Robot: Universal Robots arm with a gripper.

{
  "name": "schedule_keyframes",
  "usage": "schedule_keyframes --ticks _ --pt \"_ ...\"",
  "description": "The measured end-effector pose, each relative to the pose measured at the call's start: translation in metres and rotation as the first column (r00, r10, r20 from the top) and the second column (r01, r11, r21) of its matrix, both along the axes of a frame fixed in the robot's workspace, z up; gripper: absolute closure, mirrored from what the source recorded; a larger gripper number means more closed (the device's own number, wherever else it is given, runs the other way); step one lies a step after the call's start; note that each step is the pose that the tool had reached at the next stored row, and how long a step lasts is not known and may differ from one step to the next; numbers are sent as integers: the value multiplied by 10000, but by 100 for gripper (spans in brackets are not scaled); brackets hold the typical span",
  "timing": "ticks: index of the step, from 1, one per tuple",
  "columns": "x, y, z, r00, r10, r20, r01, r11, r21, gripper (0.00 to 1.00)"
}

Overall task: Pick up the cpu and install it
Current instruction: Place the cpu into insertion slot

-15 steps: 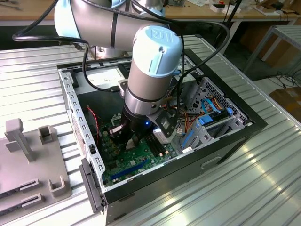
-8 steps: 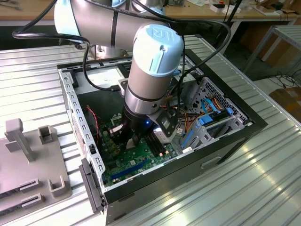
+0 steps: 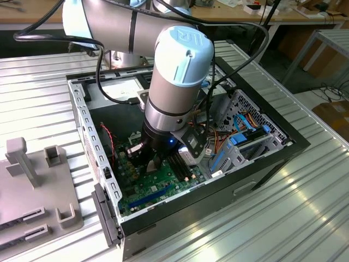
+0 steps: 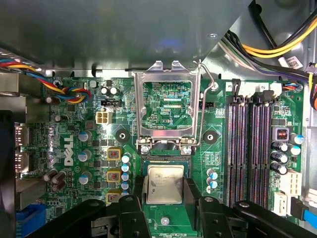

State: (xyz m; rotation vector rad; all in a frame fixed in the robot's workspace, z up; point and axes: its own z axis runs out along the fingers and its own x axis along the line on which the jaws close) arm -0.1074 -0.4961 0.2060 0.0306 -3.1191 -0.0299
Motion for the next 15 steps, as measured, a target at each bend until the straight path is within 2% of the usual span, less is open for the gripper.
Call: schedule_keyframes --ticks 8,15 --pt "0 0 60 10000 0 0 0 10000 0 56" --pt "-5 0 72 10000 0 0 0 10000 0 56"
